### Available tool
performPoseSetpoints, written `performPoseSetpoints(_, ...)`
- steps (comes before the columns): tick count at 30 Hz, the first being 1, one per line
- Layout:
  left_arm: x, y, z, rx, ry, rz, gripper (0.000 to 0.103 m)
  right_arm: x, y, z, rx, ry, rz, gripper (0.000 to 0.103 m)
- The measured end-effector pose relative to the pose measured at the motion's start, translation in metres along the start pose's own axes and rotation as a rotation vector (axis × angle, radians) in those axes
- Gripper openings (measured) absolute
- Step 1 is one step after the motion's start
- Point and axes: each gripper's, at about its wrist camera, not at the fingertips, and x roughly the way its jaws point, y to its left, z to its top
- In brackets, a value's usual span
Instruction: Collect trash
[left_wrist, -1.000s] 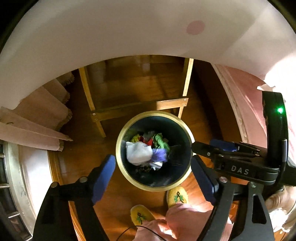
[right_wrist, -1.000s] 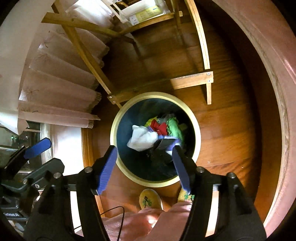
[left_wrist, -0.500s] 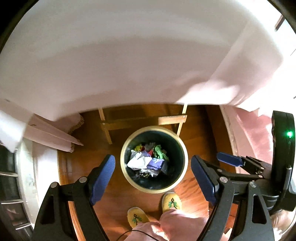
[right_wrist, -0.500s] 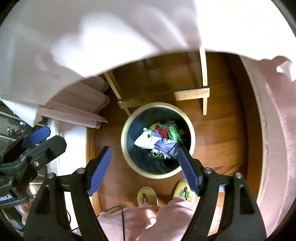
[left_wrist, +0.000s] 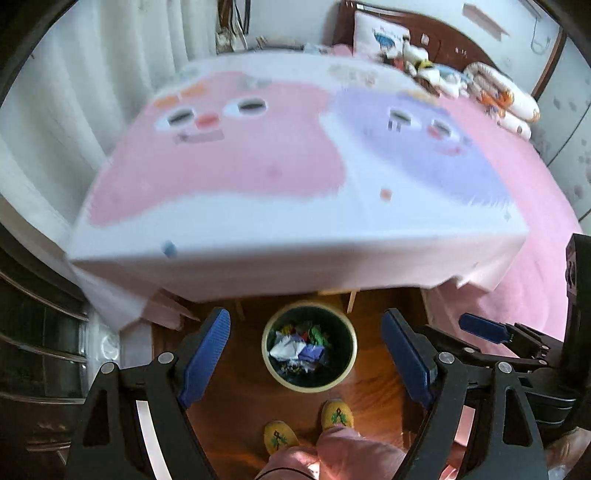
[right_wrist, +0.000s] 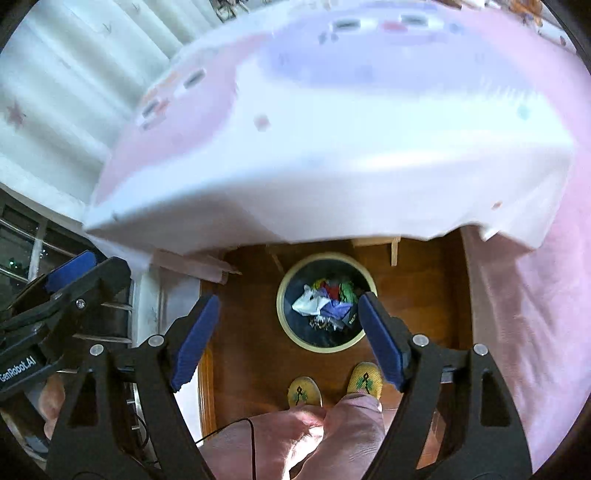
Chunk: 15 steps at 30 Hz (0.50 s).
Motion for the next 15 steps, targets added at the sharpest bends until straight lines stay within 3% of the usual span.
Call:
performPoseSetpoints(8, -0.081, 0.006, 0.041, -0.025, -0.048, 0.032, 0.085, -0.087, 0.034, 0.035, 0.004, -0.086, -0.007, 0.076)
performPoseSetpoints(15, -0.124, 0.005, 0.042, -0.048, -0.107, 0.046, 0.085, -0.142, 0.059, 0.044, -0.046, -0.182, -0.039, 0.076)
